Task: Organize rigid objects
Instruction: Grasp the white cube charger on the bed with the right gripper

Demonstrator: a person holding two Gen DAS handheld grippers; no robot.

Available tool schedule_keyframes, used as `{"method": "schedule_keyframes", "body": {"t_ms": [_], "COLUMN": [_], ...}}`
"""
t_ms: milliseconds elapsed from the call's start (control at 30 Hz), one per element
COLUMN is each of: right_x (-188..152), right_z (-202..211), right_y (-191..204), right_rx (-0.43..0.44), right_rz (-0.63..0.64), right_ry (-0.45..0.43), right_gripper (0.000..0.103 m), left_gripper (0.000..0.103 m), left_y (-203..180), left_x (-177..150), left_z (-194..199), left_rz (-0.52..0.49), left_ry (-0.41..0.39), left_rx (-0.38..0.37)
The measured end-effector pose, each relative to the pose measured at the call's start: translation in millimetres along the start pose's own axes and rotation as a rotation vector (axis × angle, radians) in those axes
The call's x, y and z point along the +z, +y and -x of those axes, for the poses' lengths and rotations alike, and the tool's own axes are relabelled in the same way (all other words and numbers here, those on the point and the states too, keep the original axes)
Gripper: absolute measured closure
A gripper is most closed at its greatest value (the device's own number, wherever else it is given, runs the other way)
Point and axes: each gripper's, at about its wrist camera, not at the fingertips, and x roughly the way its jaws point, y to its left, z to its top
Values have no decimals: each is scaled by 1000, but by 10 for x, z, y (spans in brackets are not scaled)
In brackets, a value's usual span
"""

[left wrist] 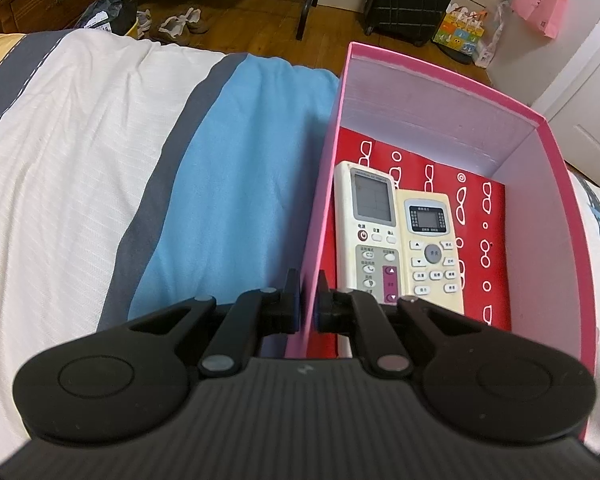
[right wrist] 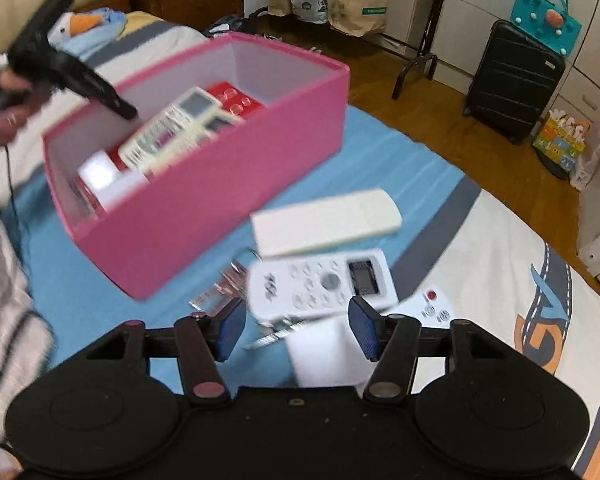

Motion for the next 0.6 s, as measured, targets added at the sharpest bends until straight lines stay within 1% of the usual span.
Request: {"method": "schedule_keyframes", "body": {"t_ms": [100,167,200,267,300,367,400,467,500,600], "right_x": [-142,-213,-239,-284,-291,-302,-299,-281,-256,-194], "right_z": [-130,-244,-276,-336,-377,-487,-554,-567,-556,-547], "right_y": [-30,-56,-63,-63,-70,-96,-87,-30,-11,-26], "right_rx": [-7,-8,4,-20,-45,-59,-60,-59,-61,-58], "right_rz": [58,73,85,103,104,70,66,102,101,26], "right_ry": [11,57,72,66,62,41,66,68,80,133], "right_gripper": [40,40,37,36,31,32,33,40,40,40], "left_gripper": [98,98,98,98,98,98,98,98,98,98], "left_y": [-20,-29,-32,-41,-46,-57,-62,-59,-55,-55], "left_x": [8,10,1,-9,-9,-8,-10,-12,-12,-13], "left_z": [-17,-25,-25,-22,-20,-26,-31,-35,-34,-30], "left_rz": [-4,-6,-10,-18,-16,-19,-21,-20,-18,-21], "left_ry": [4,5,5,6,5,5,5,8,9,8], "left_rx": [6,10,12,16,17,21,23,23,21,23]}}
